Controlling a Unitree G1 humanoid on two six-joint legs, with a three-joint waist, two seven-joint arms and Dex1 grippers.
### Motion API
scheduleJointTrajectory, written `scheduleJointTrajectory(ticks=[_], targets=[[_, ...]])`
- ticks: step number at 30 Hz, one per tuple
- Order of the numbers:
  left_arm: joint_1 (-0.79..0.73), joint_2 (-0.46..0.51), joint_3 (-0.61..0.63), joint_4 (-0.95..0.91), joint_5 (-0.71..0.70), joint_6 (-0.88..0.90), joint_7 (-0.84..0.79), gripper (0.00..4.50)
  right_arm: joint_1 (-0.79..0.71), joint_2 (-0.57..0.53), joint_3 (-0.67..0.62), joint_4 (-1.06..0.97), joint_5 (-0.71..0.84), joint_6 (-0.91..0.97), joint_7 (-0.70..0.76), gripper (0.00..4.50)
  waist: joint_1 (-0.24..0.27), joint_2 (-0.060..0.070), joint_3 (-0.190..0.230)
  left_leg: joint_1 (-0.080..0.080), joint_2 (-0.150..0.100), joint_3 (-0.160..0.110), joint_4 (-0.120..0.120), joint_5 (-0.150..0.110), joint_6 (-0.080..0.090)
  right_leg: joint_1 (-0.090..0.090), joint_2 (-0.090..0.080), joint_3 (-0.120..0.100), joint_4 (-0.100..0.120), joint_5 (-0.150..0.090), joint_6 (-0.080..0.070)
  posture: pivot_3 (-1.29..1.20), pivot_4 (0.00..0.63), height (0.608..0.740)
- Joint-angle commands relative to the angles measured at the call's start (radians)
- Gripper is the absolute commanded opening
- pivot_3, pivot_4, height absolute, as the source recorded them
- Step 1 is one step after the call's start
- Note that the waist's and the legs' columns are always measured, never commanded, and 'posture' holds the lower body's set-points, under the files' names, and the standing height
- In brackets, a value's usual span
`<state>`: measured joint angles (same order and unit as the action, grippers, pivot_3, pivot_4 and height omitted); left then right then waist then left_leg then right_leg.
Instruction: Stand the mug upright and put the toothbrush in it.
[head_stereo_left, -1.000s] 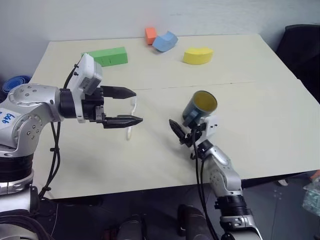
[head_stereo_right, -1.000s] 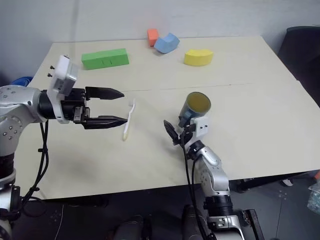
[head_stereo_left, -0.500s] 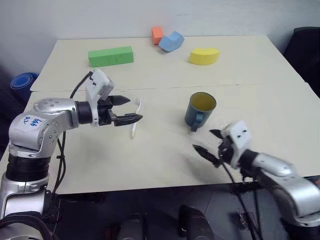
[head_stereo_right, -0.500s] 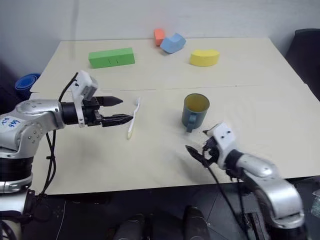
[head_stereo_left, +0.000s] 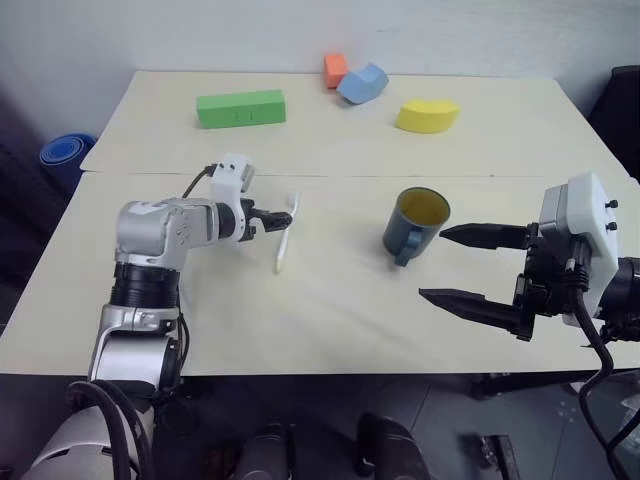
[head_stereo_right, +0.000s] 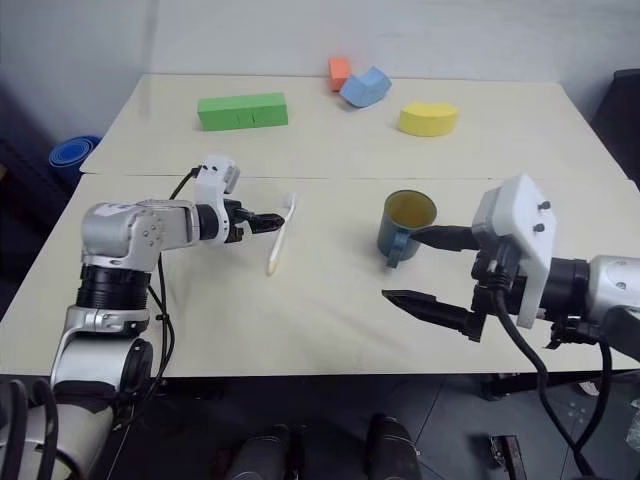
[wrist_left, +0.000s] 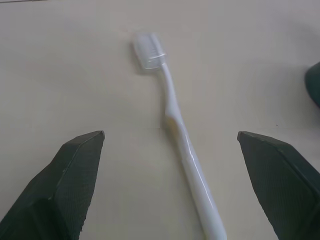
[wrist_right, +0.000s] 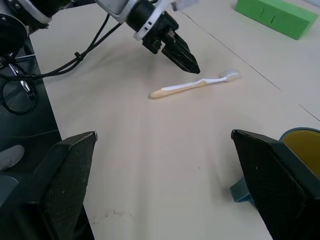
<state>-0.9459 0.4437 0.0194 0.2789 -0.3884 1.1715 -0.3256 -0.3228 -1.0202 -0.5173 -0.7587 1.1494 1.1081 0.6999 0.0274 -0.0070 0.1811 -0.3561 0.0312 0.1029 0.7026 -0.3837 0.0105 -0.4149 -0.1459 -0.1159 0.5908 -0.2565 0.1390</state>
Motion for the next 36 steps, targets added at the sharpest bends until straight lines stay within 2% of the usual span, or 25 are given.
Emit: scheduleJointTrajectory(ticks=[1, 7, 9, 14, 21, 23, 31, 36], targets=[[-0.094, -0.048, -0.065, 0.136, 0.068, -0.089, -0.021, 4.50, -0.019, -0.037, -0.010, 0.002, 0.047, -0.036, -0.010, 4.48, 0.001, 0.000, 0.000, 0.000, 0.000, 0.000, 0.000, 0.000, 0.000, 0.000, 0.000, 0.000, 0.000, 0.000, 0.000, 0.00, 0.150, 0.740], [-0.167, -0.099, -0.163, 0.322, 0.148, -0.125, -0.098, 4.50, -0.008, -0.030, -0.001, -0.001, 0.048, -0.082, -0.051, 4.48, 0.000, 0.000, 0.000, 0.000, 0.000, 0.000, 0.000, 0.000, 0.000, 0.000, 0.000, -0.002, 0.000, 0.000, 0.000, 0.00, 0.150, 0.740], [-0.181, -0.113, -0.180, 0.383, 0.172, -0.131, -0.111, 4.13, -0.002, -0.028, 0.003, -0.002, 0.040, -0.099, -0.065, 4.50, 0.001, 0.000, 0.000, 0.000, 0.000, 0.000, 0.000, 0.000, 0.000, 0.000, 0.000, -0.002, 0.000, 0.000, 0.000, 0.00, 0.150, 0.740], [-0.213, -0.125, -0.186, 0.501, 0.232, -0.201, -0.124, 2.69, 0.020, -0.035, -0.002, -0.004, 0.044, -0.124, -0.078, 4.50, 0.003, -0.001, 0.000, 0.001, 0.000, 0.000, 0.001, 0.000, 0.000, 0.002, -0.001, -0.002, 0.000, 0.000, 0.000, 0.00, 0.150, 0.740], [-0.248, -0.140, -0.141, 0.559, 0.253, -0.224, -0.125, 0.54, 0.079, -0.054, -0.041, -0.013, 0.048, -0.132, -0.089, 4.50, 0.004, -0.001, 0.000, 0.001, -0.001, 0.000, 0.001, 0.001, 0.001, 0.002, -0.001, -0.002, 0.000, 0.000, 0.000, 0.00, 0.150, 0.740], [-0.249, -0.134, -0.125, 0.553, 0.252, -0.228, -0.122, 0.20, 0.107, -0.054, -0.063, -0.009, 0.055, -0.118, -0.100, 4.50, 0.004, -0.001, 0.000, 0.001, -0.001, 0.000, 0.001, 0.001, 0.001, 0.002, -0.001, -0.002, 0.000, 0.000, 0.000, 0.00, 0.150, 0.740], [-0.244, -0.157, 0.074, 0.318, 0.095, -0.313, -0.162, 0.20, 0.217, -0.027, -0.187, -0.016, 0.112, -0.099, -0.211, 4.50, 0.002, -0.002, 0.000, -0.001, 0.000, -0.001, 0.001, 0.001, 0.001, 0.001, -0.002, -0.003, 0.000, 0.000, 0.000, 0.00, 0.150, 0.740], [-0.364, -0.287, 0.199, 0.290, -0.046, -0.452, -0.202, 0.20, 0.298, -0.029, -0.253, -0.021, 0.142, -0.088, -0.307, 4.50, 0.012, -0.003, 0.001, -0.003, -0.001, -0.004, 0.001, 0.001, 0.001, 0.001, -0.002, -0.006, 0.000, 0.000, 0.001, 0.00, 0.150, 0.740]])
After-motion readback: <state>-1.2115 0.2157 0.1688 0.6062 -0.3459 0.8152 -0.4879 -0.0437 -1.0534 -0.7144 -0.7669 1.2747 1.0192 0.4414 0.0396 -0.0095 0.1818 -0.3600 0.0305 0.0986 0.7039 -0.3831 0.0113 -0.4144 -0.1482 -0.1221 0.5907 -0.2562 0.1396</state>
